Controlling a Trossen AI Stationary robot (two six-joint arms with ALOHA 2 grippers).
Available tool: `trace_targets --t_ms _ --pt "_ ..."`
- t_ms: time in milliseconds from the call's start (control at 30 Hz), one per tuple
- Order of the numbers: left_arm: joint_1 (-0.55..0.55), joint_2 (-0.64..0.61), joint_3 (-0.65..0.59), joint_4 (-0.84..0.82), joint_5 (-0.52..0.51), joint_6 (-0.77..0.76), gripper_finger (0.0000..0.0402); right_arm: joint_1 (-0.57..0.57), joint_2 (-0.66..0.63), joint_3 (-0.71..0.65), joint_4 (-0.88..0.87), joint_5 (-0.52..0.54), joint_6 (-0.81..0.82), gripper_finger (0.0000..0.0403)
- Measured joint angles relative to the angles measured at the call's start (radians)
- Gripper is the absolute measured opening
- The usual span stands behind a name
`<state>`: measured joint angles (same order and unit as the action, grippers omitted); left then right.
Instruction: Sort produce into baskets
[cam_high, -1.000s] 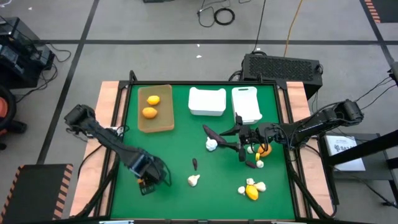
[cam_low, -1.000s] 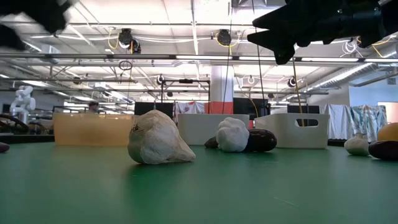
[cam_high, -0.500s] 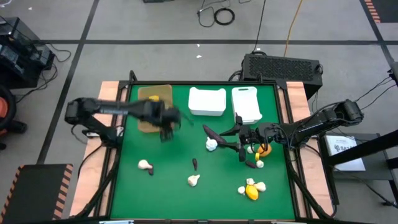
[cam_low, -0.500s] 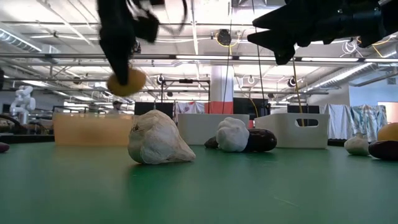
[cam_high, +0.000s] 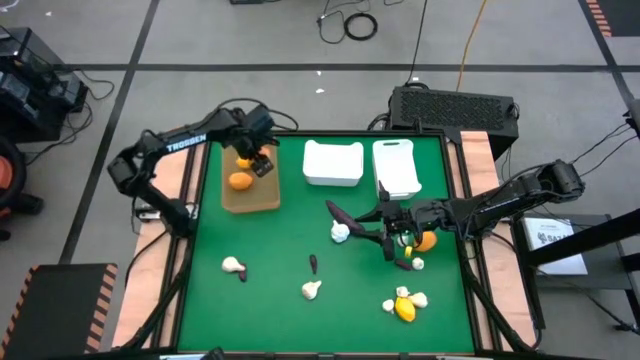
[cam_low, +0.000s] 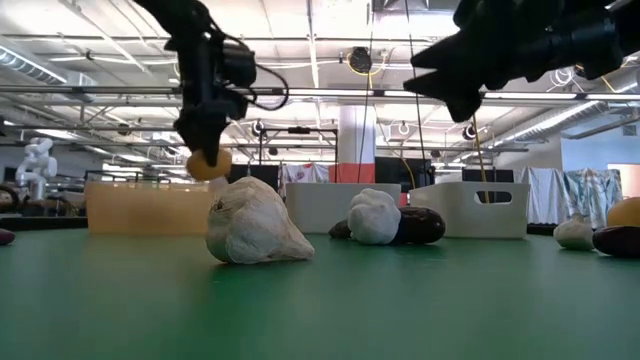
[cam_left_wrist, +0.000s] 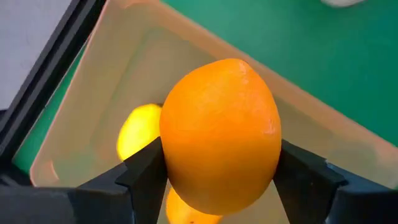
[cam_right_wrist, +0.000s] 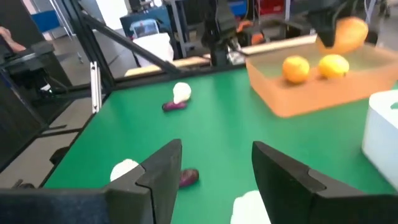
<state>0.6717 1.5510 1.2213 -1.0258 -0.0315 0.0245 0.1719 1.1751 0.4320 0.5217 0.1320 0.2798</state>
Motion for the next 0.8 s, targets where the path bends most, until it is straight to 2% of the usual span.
trace_targets --t_ms 167,500,667,800 --pt "0.009 0.047 0.000 -0.010 0.013 0.007 0.0261 0.001 0.000 0.000 -0.060 -0.004 0.068 0.0187" --pt "0.000 0.068 0.000 -0.017 -0.033 0.008 0.0320 0.057 0.000 0.000 -0.143 -0.003 0.149 0.0187" --pt "-0.003 0.067 0.000 -0.030 -0.038 0.007 0.0324 0.067 0.000 0.000 -0.143 -0.003 0.160 0.0187" --pt "-0.015 0.050 0.000 -0.029 -0.084 0.000 0.0324 0.067 0.000 0.000 -0.143 -0.002 0.192 0.0187"
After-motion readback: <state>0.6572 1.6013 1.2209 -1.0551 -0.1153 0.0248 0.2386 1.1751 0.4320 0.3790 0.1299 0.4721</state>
